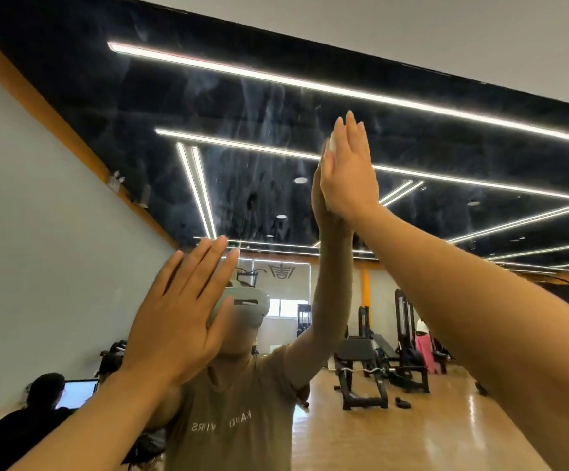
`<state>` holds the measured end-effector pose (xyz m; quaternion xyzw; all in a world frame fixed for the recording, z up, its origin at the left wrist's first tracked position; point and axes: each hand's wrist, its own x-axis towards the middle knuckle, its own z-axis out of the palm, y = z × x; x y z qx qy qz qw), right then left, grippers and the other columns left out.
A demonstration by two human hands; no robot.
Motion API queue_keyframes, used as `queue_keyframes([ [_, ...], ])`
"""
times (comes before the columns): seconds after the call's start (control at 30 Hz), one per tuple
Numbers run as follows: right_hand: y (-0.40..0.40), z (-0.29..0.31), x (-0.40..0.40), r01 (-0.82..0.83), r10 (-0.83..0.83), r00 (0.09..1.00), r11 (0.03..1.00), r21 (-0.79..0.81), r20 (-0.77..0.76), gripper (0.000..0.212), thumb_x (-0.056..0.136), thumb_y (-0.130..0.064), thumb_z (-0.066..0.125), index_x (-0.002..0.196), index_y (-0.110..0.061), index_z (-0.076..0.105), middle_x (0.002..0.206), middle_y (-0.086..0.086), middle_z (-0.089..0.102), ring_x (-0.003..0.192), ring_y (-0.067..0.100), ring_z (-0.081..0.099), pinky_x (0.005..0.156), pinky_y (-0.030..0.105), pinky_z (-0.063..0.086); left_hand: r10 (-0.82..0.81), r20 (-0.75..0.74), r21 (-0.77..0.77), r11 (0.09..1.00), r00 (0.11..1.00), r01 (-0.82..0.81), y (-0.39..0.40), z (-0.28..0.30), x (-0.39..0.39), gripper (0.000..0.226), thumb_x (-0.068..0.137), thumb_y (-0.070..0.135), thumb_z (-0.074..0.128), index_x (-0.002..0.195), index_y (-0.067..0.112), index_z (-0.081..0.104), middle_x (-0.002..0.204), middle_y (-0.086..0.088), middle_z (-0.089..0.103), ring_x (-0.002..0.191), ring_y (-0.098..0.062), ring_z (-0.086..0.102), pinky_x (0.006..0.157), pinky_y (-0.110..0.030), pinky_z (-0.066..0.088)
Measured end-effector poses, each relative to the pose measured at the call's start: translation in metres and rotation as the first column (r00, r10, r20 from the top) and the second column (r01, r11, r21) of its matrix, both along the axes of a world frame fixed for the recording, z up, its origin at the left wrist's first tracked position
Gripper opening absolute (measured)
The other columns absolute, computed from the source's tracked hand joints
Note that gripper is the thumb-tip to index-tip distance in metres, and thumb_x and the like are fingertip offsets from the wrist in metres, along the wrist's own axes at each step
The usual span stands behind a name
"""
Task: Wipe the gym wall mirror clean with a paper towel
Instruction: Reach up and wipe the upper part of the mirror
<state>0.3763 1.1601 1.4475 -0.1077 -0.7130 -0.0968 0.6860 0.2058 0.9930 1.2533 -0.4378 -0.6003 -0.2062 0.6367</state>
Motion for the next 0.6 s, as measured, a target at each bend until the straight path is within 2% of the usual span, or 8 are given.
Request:
queue_keyframes([
  [0.07, 0.001, -0.02, 0.004, -0.029, 0.018, 0.995, 0.993, 0.117, 0.094, 0.055, 0.109, -0.023, 0.033, 0.159, -0.011, 0.016, 0.168, 0.003, 0.008, 0.154, 0.018, 0.0, 0.12, 0.024, 0.007, 0.01, 0.001, 0.003, 1.0, 1.0, -0.01, 0.0, 0.0, 0.0, 0.061, 0.104, 0.042, 0.023, 0.158, 0.014, 0.026, 0.167, -0.005, 0.018, 0.154, -0.022, 0.014, 0.124, -0.041, 0.01],
  [0.17, 0.011, -0.075, 0.016, -0.033, -0.06, 0.959, 0.947, 0.321, 0.276, 0.054, 0.107, -0.029, 0.033, 0.157, -0.011, 0.024, 0.166, 0.004, 0.017, 0.154, 0.017, 0.004, 0.122, 0.026, 0.007, 0.009, -0.004, 0.009, 1.0, 1.0, -0.009, 0.0, 0.0, 0.002, 0.061, 0.105, 0.042, 0.021, 0.157, 0.012, 0.027, 0.166, -0.006, 0.02, 0.154, -0.023, 0.016, 0.124, -0.041, 0.011],
  [0.3, 0.03, -0.169, 0.031, -0.058, -0.076, 0.946, 0.917, 0.394, 0.316, 0.052, 0.108, -0.03, 0.031, 0.155, -0.008, 0.03, 0.163, 0.009, 0.024, 0.154, 0.022, 0.012, 0.125, 0.028, 0.009, 0.02, -0.016, 0.025, 1.0, 1.0, -0.019, -0.001, 0.0, 0.003, 0.06, 0.105, 0.041, 0.021, 0.157, 0.011, 0.028, 0.166, -0.006, 0.02, 0.154, -0.023, 0.016, 0.124, -0.04, 0.011],
  [0.37, 0.04, -0.195, 0.039, -0.029, -0.136, 0.943, 0.877, 0.48, 0.305, 0.049, 0.109, -0.029, 0.028, 0.154, -0.007, 0.029, 0.162, 0.013, 0.024, 0.153, 0.026, 0.014, 0.125, 0.032, 0.013, 0.014, -0.017, 0.033, 0.999, 1.0, -0.013, -0.001, -0.001, 0.004, 0.06, 0.104, 0.039, 0.024, 0.157, 0.011, 0.028, 0.166, -0.006, 0.021, 0.154, -0.022, 0.016, 0.125, -0.04, 0.01],
  [0.5, 0.052, -0.177, 0.044, 0.03, -0.231, 0.931, 0.821, 0.57, 0.283, 0.051, 0.105, -0.028, 0.035, 0.151, -0.008, 0.032, 0.16, 0.012, 0.024, 0.152, 0.02, 0.005, 0.124, 0.027, 0.005, 0.024, -0.01, 0.025, 0.999, 1.0, -0.024, -0.001, -0.001, 0.006, 0.06, 0.106, 0.042, 0.018, 0.157, 0.012, 0.028, 0.165, -0.007, 0.022, 0.154, -0.023, 0.017, 0.125, -0.04, 0.011],
  [0.53, 0.051, -0.16, 0.046, 0.056, -0.238, 0.935, 0.831, 0.553, 0.263, 0.052, 0.103, -0.027, 0.036, 0.152, -0.008, 0.033, 0.16, 0.012, 0.025, 0.151, 0.018, 0.005, 0.124, 0.029, 0.006, 0.027, -0.008, 0.022, 0.999, 1.0, -0.027, -0.001, 0.0, 0.007, 0.06, 0.106, 0.042, 0.018, 0.157, 0.012, 0.028, 0.165, -0.006, 0.022, 0.154, -0.023, 0.017, 0.125, -0.04, 0.011],
  [0.6, 0.051, -0.113, 0.052, 0.07, -0.174, 0.959, 0.909, 0.411, 0.222, 0.052, 0.106, -0.025, 0.033, 0.155, -0.01, 0.028, 0.164, 0.01, 0.019, 0.151, 0.015, -0.001, 0.123, 0.038, 0.009, 0.032, -0.004, 0.021, 0.999, 0.999, -0.032, -0.001, 0.0, 0.007, 0.059, 0.105, 0.04, 0.023, 0.158, 0.013, 0.026, 0.166, -0.005, 0.021, 0.154, -0.021, 0.015, 0.125, -0.04, 0.01],
])
